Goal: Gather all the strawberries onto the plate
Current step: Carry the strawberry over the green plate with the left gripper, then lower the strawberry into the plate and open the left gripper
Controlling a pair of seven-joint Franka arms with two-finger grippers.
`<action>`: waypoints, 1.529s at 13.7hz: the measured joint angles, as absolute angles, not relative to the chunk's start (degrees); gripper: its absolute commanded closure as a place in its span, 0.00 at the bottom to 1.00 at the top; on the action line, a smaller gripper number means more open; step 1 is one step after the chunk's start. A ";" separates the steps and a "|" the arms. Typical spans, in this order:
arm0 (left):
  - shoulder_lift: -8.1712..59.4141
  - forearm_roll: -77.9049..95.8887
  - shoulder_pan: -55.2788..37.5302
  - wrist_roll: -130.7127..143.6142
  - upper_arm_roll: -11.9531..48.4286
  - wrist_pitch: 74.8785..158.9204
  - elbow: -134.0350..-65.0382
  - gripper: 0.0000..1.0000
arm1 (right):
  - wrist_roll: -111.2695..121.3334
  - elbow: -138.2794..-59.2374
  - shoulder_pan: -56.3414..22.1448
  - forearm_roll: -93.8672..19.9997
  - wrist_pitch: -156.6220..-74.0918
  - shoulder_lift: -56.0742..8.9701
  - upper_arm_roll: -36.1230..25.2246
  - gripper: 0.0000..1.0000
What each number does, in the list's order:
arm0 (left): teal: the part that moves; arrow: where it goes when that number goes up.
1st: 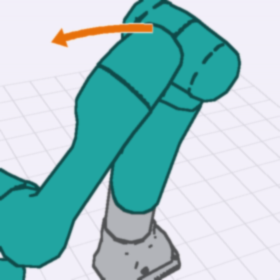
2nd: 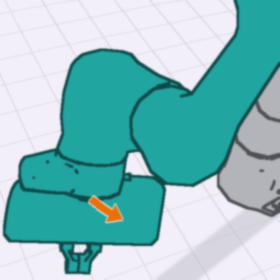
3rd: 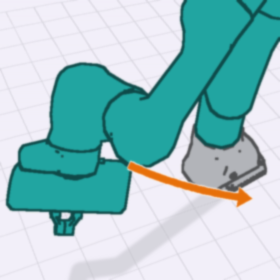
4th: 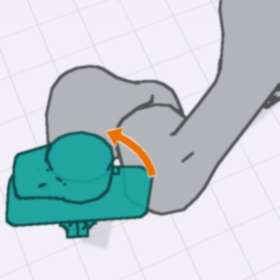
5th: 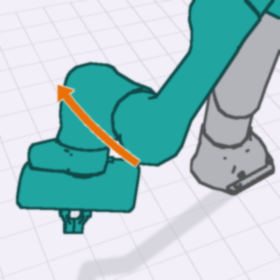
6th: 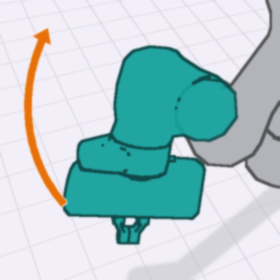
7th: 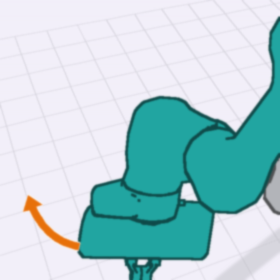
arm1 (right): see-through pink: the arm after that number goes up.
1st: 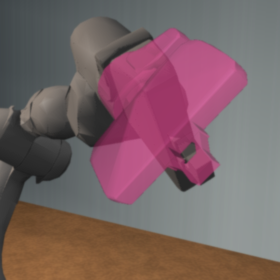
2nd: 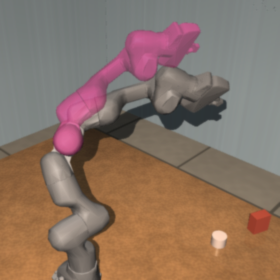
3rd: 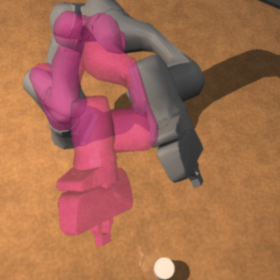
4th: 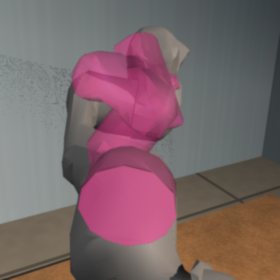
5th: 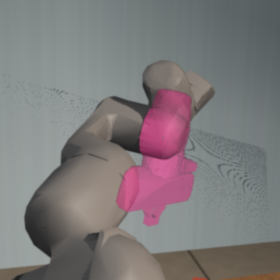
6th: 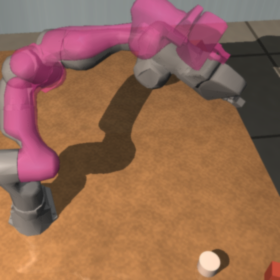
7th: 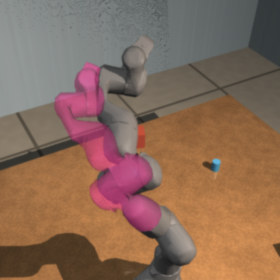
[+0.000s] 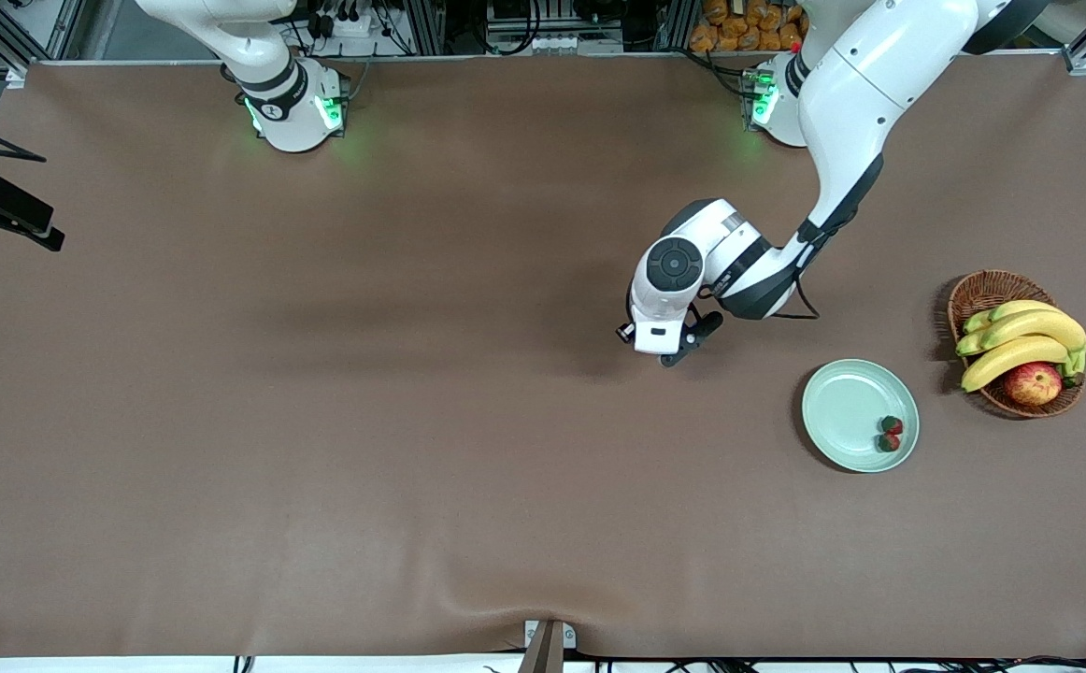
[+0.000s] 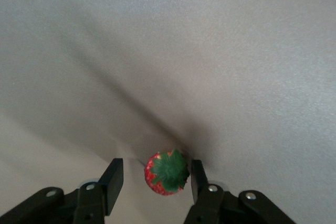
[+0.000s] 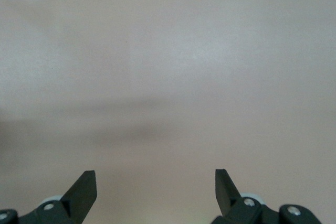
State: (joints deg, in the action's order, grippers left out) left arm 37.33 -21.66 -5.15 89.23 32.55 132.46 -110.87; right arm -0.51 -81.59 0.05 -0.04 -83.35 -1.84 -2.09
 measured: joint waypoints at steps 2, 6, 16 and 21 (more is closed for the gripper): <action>37.60 -21.67 -5.08 89.23 32.50 132.68 -110.84 0.95 | -0.32 -81.57 0.78 0.15 -83.41 -1.84 -1.12 0.00; 37.61 -21.79 -4.38 89.23 32.44 132.74 -110.39 1.00 | 0.14 -81.58 0.81 0.23 -83.43 -1.84 -0.89 0.00; 34.23 -21.85 9.65 73.25 32.28 122.23 -100.56 1.00 | 0.17 -81.62 0.81 0.26 -83.48 -1.92 -0.62 0.00; 34.38 -21.87 17.04 56.76 32.07 122.08 -100.64 1.00 | 0.19 -81.65 0.82 0.29 -83.48 -1.93 -0.61 0.00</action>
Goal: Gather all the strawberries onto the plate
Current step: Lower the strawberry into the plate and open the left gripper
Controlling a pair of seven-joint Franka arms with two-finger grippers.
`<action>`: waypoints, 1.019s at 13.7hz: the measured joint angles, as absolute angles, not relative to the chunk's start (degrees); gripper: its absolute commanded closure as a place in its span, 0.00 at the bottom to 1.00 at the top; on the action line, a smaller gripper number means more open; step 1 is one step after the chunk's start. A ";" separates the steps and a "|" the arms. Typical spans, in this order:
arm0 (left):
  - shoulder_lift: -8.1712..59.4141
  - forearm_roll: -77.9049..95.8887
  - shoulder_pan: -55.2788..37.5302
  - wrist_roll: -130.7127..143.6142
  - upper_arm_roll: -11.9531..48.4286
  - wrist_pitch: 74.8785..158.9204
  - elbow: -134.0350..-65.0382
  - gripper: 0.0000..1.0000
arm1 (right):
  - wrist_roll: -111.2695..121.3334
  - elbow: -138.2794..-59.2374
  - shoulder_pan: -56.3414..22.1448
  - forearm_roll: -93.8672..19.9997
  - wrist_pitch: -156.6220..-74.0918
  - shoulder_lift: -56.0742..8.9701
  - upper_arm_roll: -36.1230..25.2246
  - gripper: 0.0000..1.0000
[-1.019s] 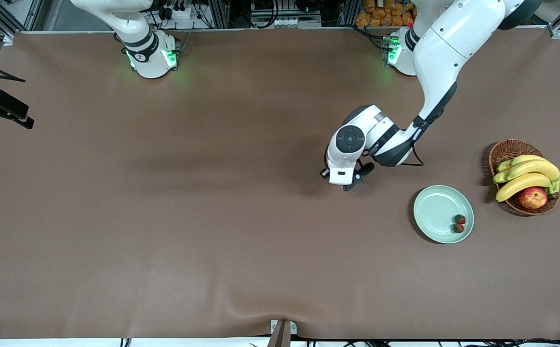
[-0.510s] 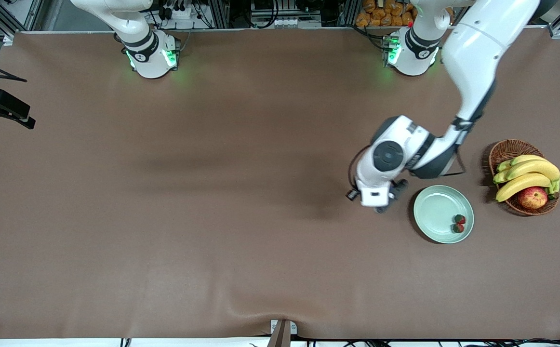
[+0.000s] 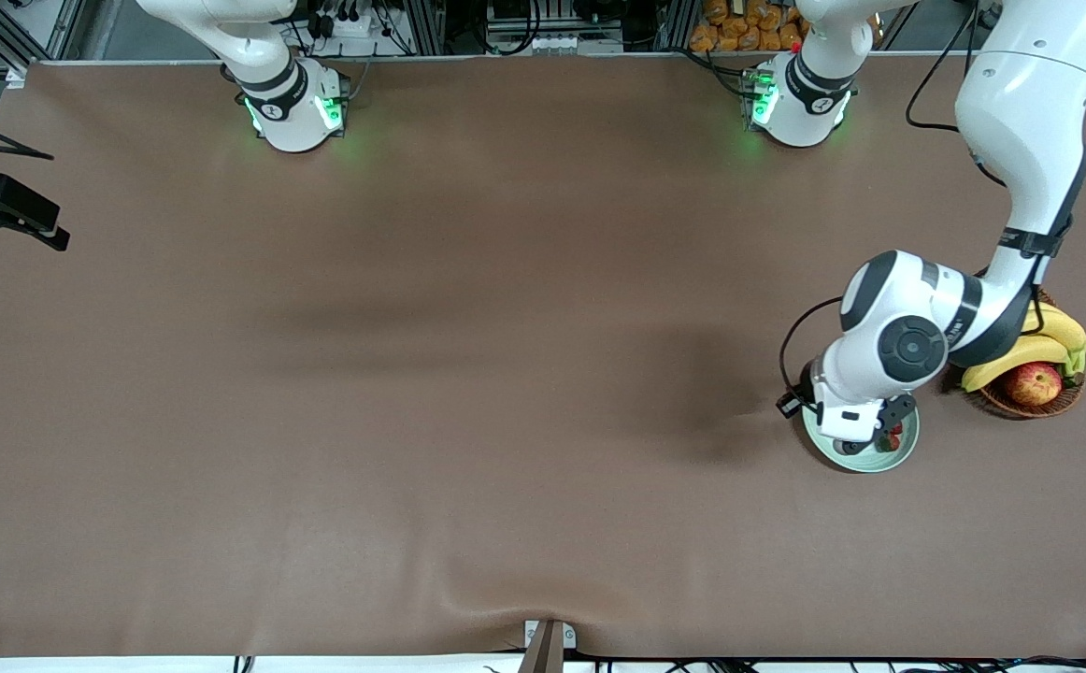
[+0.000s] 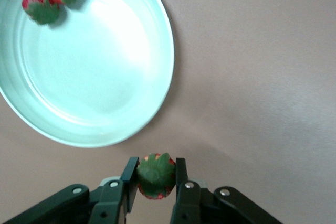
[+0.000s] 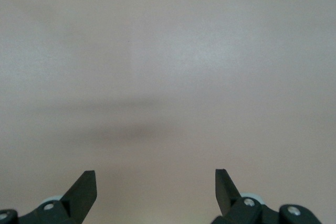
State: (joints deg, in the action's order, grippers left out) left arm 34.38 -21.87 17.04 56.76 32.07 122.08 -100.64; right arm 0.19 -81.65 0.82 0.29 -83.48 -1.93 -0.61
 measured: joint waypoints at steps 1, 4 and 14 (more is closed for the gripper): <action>34.54 -21.88 17.72 53.51 31.92 121.99 -100.66 0.99 | 0.19 -81.65 0.82 0.29 -83.48 -1.94 -0.61 0.00; 34.79 -21.90 21.13 44.79 31.78 121.97 -100.65 0.92 | 0.19 -81.68 0.82 0.29 -83.48 -1.95 -0.54 0.00; 37.15 -24.83 23.37 39.47 30.73 122.49 -100.53 0.58 | 0.19 -81.71 0.82 0.32 -83.96 -2.07 -0.53 0.00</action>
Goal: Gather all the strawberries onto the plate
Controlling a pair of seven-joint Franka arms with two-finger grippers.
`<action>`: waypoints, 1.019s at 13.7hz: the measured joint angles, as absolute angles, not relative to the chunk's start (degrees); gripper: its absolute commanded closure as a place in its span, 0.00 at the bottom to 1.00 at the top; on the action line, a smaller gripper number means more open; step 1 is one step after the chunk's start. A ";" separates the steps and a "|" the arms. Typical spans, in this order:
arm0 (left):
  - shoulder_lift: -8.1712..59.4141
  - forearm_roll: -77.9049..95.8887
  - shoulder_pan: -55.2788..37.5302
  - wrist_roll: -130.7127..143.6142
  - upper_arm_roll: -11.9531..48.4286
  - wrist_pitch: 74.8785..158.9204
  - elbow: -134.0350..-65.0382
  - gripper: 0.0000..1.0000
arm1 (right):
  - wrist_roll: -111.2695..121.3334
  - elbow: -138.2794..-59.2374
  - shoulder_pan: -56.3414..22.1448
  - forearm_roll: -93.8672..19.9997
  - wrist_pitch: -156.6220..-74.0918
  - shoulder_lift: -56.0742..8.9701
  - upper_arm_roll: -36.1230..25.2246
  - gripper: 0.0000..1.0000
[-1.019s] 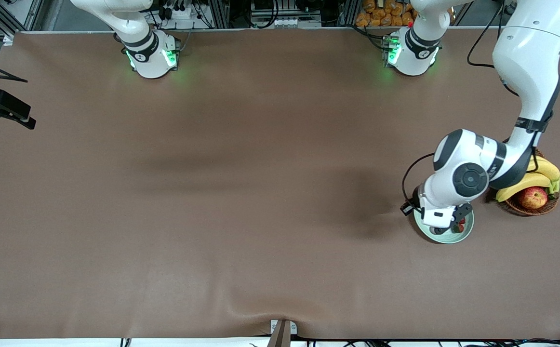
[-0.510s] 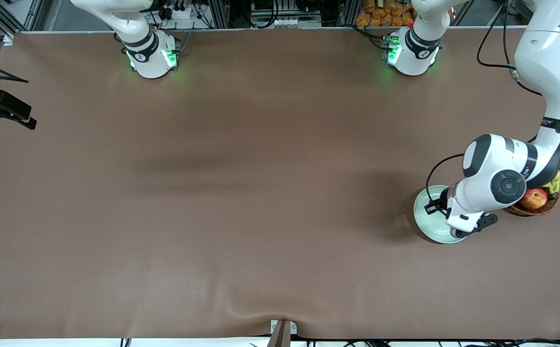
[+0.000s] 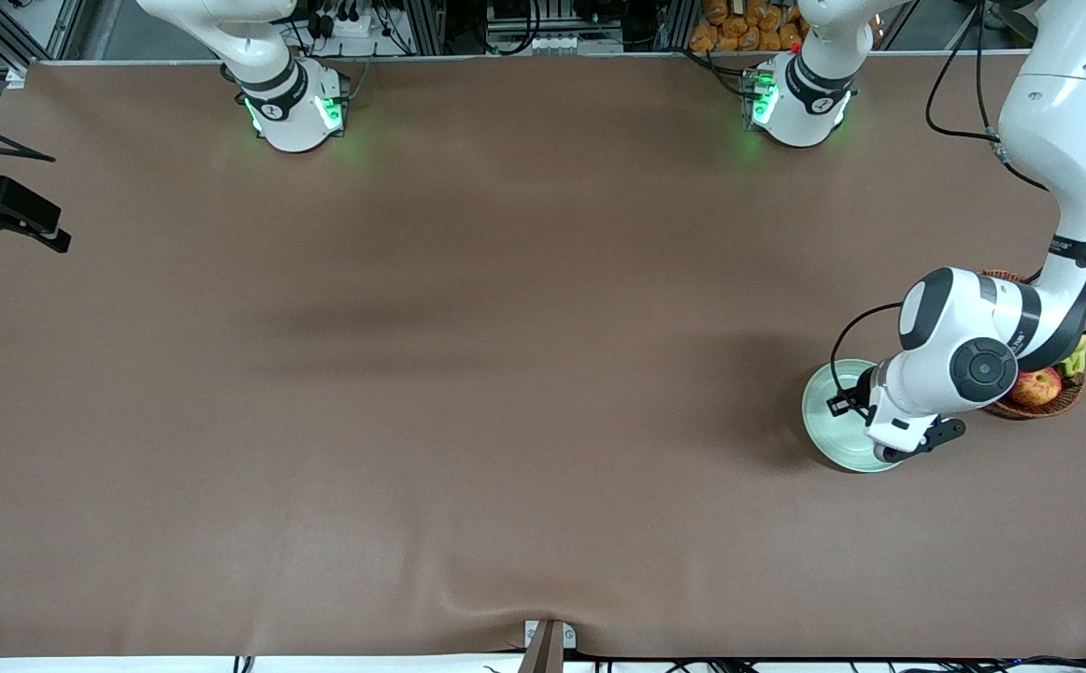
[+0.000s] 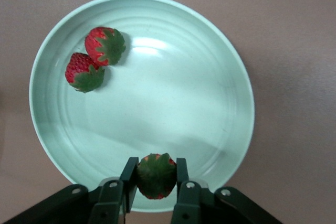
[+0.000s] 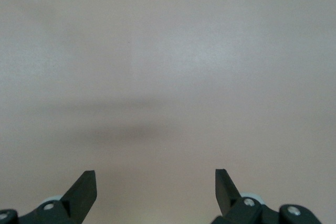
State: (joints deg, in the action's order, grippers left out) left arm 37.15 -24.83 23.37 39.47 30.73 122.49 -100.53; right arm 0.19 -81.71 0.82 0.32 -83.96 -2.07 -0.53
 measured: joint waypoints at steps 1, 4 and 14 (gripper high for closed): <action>37.49 -25.27 23.37 39.47 30.61 122.63 -100.53 0.56 | 0.19 -81.79 0.82 0.32 -84.00 -2.10 -0.53 0.00; 38.10 -25.55 23.35 39.47 30.50 122.97 -100.53 0.22 | 0.19 -82.23 0.82 0.32 -84.43 -2.14 -0.52 0.00; 36.12 -25.54 23.29 39.47 31.61 123.20 -98.70 0.00 | 0.19 -82.35 0.82 0.33 -84.89 -2.40 -0.34 0.00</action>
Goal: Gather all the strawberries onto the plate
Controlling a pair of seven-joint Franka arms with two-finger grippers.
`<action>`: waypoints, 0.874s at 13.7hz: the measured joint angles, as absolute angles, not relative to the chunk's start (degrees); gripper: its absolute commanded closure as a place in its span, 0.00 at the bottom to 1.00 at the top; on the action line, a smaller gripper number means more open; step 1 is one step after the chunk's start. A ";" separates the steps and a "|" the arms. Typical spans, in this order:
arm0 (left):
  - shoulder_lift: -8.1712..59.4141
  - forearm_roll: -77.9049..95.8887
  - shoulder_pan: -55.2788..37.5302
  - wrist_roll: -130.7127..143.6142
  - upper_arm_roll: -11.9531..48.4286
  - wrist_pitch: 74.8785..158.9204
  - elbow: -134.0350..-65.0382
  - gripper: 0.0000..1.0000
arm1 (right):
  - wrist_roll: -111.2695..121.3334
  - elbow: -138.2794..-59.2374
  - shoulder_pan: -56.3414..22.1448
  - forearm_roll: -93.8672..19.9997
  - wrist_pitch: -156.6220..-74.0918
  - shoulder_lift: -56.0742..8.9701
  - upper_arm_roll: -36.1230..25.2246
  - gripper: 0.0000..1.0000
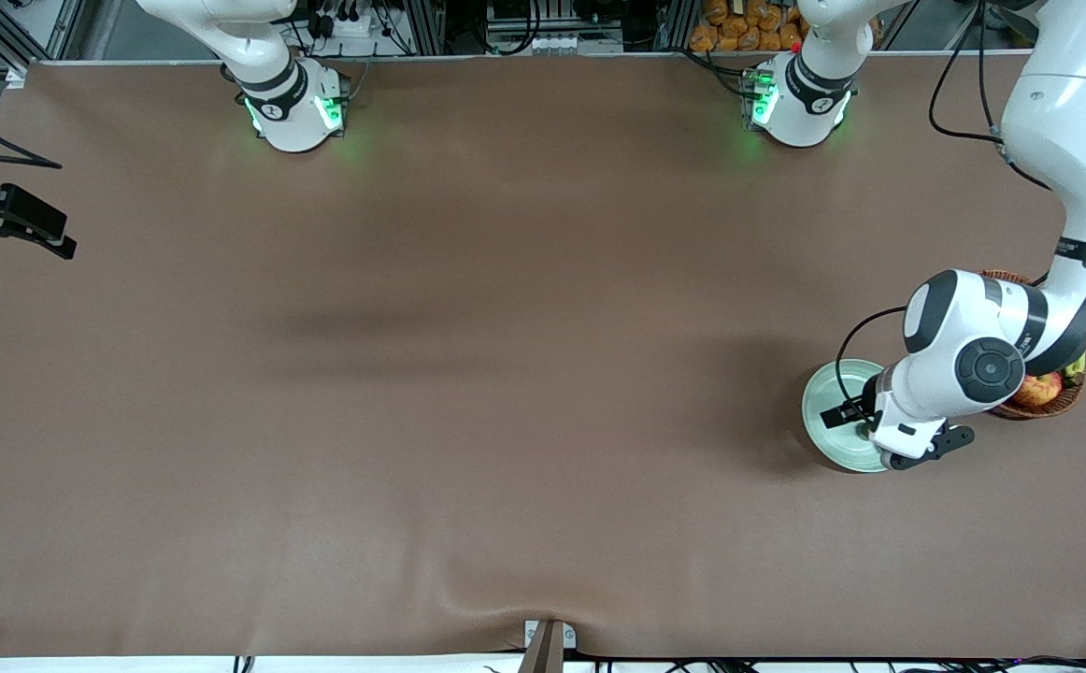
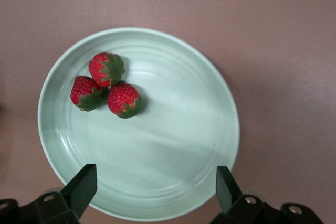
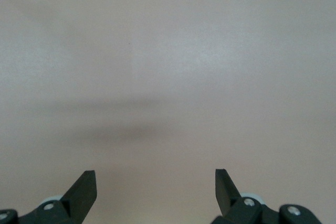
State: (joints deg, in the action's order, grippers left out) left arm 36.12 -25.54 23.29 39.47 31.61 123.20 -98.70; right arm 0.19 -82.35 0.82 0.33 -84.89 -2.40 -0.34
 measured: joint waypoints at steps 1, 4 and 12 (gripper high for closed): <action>35.29 -25.54 23.28 39.47 32.11 123.19 -98.67 0.00 | 0.19 -82.36 0.82 0.33 -84.92 -2.44 -0.35 0.00; 32.28 -25.54 23.17 39.46 33.77 123.14 -98.59 0.00 | 0.19 -82.36 0.82 0.33 -84.98 -2.47 -0.36 0.00; 27.00 -21.61 23.29 31.58 36.06 108.69 -85.71 0.00 | 0.19 -82.41 0.93 0.33 -85.06 -2.68 -0.53 0.00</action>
